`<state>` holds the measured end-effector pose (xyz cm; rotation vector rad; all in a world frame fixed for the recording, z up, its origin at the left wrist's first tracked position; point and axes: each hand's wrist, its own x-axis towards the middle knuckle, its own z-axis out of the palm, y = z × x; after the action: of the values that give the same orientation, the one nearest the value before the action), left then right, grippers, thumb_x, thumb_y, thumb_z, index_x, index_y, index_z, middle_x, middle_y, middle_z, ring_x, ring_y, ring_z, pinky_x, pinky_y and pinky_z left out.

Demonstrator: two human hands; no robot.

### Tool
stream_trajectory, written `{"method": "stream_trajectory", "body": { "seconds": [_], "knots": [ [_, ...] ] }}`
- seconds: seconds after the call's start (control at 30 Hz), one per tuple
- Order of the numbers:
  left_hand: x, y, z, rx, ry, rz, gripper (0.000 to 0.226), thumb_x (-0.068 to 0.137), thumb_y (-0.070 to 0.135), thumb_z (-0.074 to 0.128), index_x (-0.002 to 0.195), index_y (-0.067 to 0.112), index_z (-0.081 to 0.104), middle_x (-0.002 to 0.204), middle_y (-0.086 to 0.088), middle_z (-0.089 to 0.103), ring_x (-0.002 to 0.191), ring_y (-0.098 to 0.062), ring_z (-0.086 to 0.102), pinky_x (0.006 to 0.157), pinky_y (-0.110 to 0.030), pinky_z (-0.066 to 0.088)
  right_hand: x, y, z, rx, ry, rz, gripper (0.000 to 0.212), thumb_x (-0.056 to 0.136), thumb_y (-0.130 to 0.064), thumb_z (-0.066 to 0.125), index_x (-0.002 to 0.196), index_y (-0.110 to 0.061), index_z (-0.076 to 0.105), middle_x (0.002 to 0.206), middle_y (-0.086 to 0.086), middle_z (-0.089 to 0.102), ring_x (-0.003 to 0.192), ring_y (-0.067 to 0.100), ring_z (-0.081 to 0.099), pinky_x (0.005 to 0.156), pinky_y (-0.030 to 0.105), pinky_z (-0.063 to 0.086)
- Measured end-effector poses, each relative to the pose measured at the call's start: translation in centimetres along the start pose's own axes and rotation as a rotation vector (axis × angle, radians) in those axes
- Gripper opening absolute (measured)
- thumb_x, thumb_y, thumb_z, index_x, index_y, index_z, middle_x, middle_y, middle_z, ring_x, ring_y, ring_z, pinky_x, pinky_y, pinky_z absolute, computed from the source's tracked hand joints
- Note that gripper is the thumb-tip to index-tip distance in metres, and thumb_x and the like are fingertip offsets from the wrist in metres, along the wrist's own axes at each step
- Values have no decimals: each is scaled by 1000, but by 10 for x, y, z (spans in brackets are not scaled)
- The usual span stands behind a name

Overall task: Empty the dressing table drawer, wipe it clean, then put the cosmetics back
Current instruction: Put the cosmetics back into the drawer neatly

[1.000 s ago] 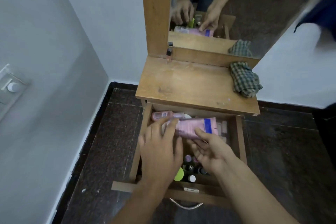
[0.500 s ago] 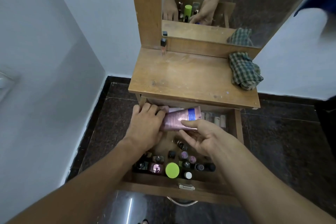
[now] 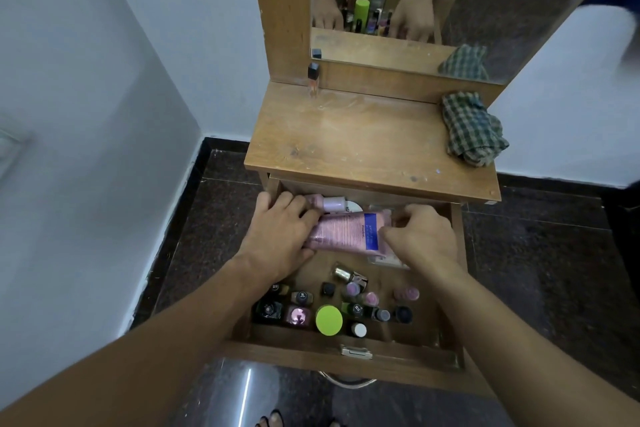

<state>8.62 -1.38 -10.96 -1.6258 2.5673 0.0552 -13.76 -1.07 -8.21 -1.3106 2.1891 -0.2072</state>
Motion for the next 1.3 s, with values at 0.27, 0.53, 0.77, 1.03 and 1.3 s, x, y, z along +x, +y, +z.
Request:
{"method": "stream_trajectory", "body": {
  "seconds": [0.27, 0.53, 0.77, 1.03, 1.3],
  "knots": [
    [-4, -2, -1, -53, 5, -7, 74, 87, 58, 62, 151, 29, 39, 144, 1, 47, 132, -22, 39, 103, -45, 22, -24, -10, -13, -79, 128, -583, 12, 89, -34, 70, 100, -30, 74, 92, -15, 64, 83, 7, 59, 71, 35, 53],
    [0, -18, -13, -84, 2, -21, 86, 79, 71, 63, 151, 34, 36, 142, 8, 47, 134, -17, 38, 104, -41, 21, 16, -125, -40, 114, 421, -712, 27, 93, -34, 63, 119, -27, 68, 99, -11, 66, 85, 12, 62, 78, 33, 51],
    [-9, -30, -19, -212, 116, -51, 79, 75, 80, 57, 140, 36, 50, 132, 11, 56, 124, -15, 46, 97, -39, 25, 55, -194, -33, -98, 448, -654, 21, 95, -29, 60, 112, -19, 67, 103, 5, 64, 98, 30, 63, 71, 33, 42],
    [-20, -28, -13, -349, 286, -152, 65, 83, 78, 50, 126, 31, 63, 113, 10, 66, 105, -17, 56, 83, -38, 29, 68, -201, -26, -184, 429, -705, 17, 93, -4, 51, 99, -13, 65, 96, 7, 68, 87, 30, 63, 67, 34, 44],
    [-52, -11, -22, -613, 442, -439, 35, 97, 53, 52, 121, 30, 65, 109, 14, 65, 101, -10, 55, 85, -37, 30, 7, -139, -32, 10, 358, -866, 6, 91, -28, 68, 88, -24, 72, 83, -11, 69, 74, 8, 61, 66, 36, 54]
  ]
}}
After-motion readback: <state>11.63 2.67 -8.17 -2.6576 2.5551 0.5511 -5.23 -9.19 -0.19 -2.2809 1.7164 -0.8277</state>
